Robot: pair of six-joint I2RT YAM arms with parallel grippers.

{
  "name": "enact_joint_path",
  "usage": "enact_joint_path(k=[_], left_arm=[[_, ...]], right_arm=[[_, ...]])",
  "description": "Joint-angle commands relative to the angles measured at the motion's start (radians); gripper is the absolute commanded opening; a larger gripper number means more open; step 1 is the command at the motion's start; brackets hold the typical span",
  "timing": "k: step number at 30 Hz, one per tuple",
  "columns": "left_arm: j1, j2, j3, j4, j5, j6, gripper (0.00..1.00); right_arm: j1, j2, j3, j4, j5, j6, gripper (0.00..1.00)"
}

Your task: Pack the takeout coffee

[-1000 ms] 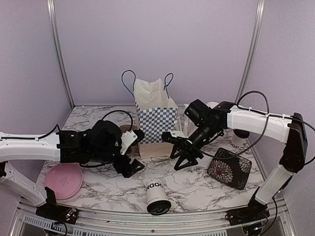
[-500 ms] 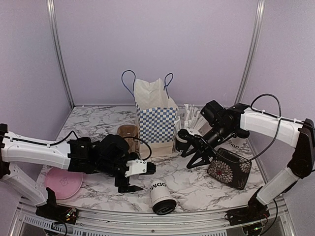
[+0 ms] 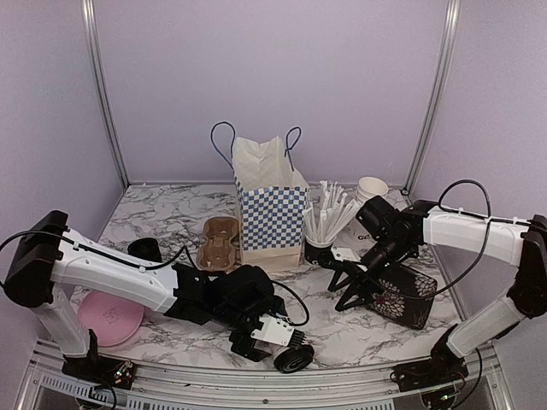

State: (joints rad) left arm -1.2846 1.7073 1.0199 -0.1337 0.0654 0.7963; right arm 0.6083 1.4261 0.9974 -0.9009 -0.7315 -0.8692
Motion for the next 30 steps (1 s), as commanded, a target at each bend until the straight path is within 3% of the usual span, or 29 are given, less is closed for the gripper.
enact_joint_path(k=[1, 8, 17, 24, 30], left_arm=[[-0.038, 0.077, 0.065, 0.028, -0.044, 0.101, 0.98], [-0.067, 0.172, 0.147, 0.006, -0.081, 0.147, 0.97], [-0.092, 0.26, 0.233, -0.018, -0.148, 0.068, 0.9], [-0.087, 0.175, 0.2, 0.005, -0.113, -0.038, 0.8], [-0.023, 0.023, 0.093, 0.14, 0.023, -0.234, 0.76]], right_arm=[[-0.025, -0.016, 0.007, 0.026, -0.008, -0.021, 0.62], [-0.071, -0.049, -0.002, -0.009, -0.039, -0.037, 0.62], [-0.162, -0.063, 0.023, -0.058, -0.153, -0.056, 0.62], [-0.181, -0.059, 0.066, -0.075, -0.222, -0.037, 0.61], [-0.183, -0.061, 0.17, -0.087, -0.28, 0.011, 0.62]])
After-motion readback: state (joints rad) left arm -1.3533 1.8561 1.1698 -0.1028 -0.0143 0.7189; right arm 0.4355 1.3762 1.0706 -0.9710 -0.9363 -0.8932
